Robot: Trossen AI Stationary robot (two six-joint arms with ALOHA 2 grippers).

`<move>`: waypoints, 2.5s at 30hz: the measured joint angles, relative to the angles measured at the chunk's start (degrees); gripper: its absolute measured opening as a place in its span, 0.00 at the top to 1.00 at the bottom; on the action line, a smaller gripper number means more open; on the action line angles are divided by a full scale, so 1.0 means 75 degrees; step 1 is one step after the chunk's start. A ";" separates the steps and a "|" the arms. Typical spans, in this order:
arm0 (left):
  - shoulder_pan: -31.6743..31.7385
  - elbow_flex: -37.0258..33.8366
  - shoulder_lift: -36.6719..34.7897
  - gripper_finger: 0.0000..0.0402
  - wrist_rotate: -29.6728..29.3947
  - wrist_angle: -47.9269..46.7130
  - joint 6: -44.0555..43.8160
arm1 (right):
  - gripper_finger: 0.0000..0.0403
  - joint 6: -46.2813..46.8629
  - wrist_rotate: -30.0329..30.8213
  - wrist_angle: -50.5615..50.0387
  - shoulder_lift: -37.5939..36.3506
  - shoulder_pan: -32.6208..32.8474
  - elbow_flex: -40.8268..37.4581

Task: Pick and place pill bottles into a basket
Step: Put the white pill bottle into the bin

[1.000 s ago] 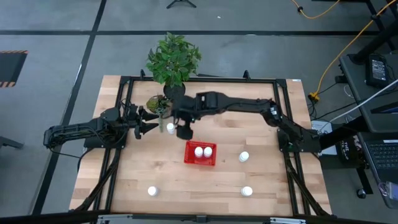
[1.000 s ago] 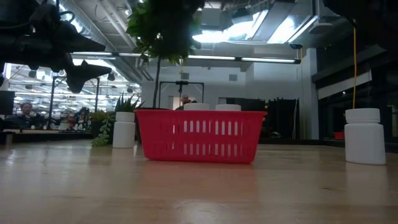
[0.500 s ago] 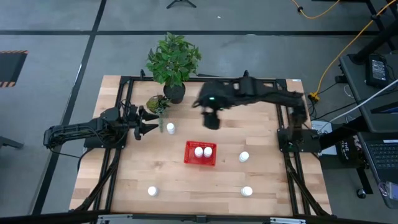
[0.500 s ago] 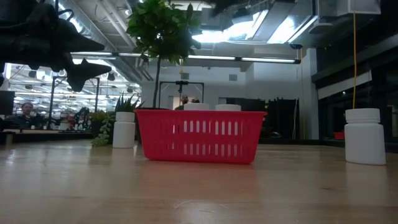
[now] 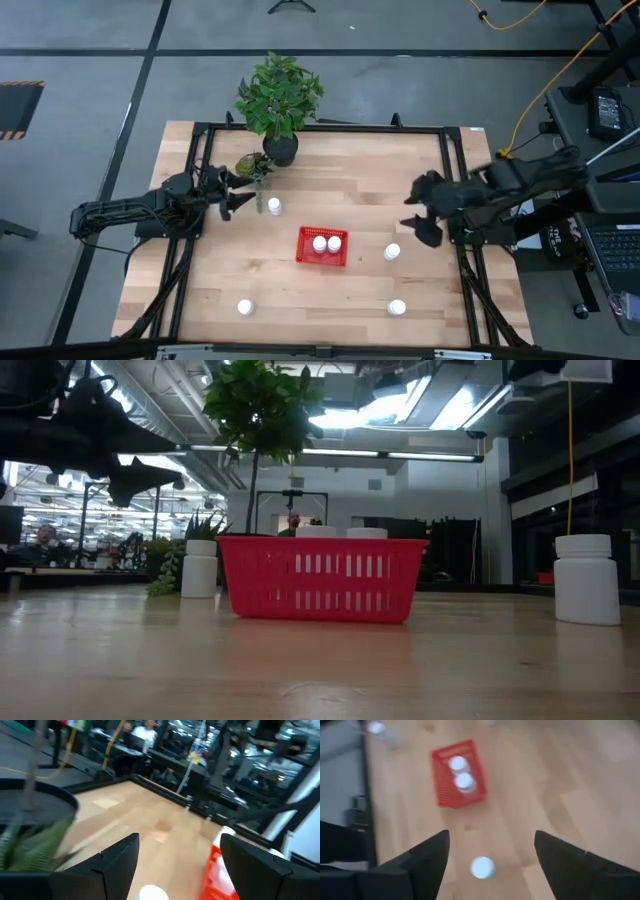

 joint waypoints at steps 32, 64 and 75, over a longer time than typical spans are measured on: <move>-0.0003 0.0001 0.0006 0.32 0.0050 -0.0045 -0.0418 | 0.06 0.2002 -0.1745 0.2246 0.2177 -0.0025 -0.2935; -0.0002 0.0001 0.0006 0.32 0.0257 -0.0076 -0.0550 | 0.57 0.2471 -0.2409 0.2692 0.3593 -0.0022 -0.2921; -0.0001 0.0001 0.0008 0.32 0.0260 -0.0076 -0.0550 | 0.58 0.2039 -0.2487 0.2978 0.3608 -0.0046 -0.2432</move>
